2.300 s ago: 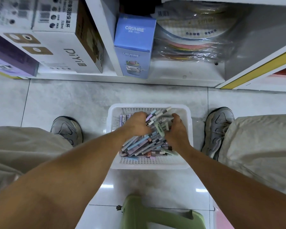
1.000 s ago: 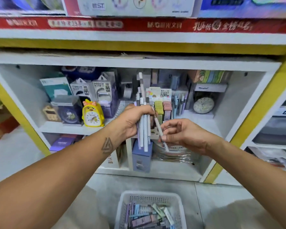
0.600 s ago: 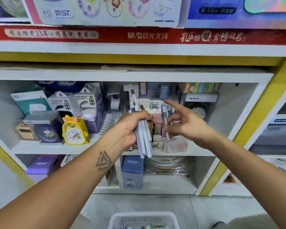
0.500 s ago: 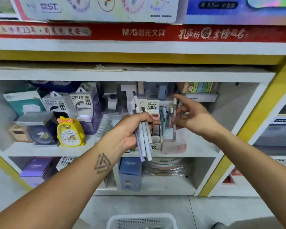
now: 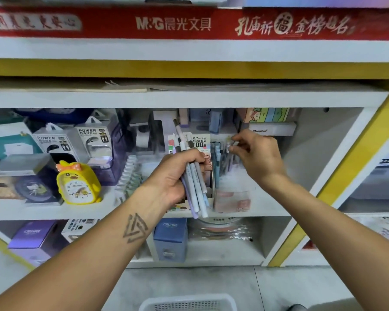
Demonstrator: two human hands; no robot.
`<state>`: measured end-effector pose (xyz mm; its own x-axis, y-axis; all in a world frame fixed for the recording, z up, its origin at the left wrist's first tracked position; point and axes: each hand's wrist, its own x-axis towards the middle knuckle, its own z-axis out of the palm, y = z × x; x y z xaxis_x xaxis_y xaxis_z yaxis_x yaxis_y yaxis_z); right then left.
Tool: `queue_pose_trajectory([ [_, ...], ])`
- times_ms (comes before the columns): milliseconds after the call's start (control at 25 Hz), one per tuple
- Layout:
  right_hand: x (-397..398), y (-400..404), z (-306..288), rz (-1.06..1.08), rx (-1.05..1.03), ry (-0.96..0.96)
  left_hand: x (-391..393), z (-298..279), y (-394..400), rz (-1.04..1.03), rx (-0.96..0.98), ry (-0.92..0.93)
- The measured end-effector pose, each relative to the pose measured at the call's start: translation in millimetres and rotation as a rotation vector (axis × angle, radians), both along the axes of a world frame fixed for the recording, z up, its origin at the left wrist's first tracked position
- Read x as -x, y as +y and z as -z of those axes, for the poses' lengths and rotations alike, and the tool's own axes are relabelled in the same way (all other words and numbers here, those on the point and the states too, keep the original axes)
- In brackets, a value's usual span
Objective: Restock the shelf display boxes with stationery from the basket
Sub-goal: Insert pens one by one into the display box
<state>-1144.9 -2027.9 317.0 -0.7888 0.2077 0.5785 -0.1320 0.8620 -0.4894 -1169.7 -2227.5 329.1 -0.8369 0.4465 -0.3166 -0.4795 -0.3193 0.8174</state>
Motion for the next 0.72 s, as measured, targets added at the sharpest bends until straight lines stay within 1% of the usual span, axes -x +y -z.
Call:
queue_pose_trajectory([
  [120, 4.0, -3.3, 10.3, -0.025, -0.061, 0.054, 7.1, -0.4, -2.4, -0.004, -0.037, -0.007],
  [280, 10.3, -4.0, 15.4, -0.064, -0.118, 0.026, 12.3, 0.4, -8.2, -0.011, -0.035, 0.010],
  [480, 15.3, -6.8, 16.8, -0.141, -0.237, 0.044, 10.7, -1.6, -13.8, 0.043, -0.137, 0.005],
  [600, 17.9, -10.7, 20.9, -0.107, -0.231, -0.019, 8.3, -2.9, -17.7, 0.075, -0.249, -0.021],
  [720, 16.9, -11.2, 19.1, -0.021, -0.377, -0.093, 7.3, -3.1, -20.4, 0.101, -0.329, -0.025],
])
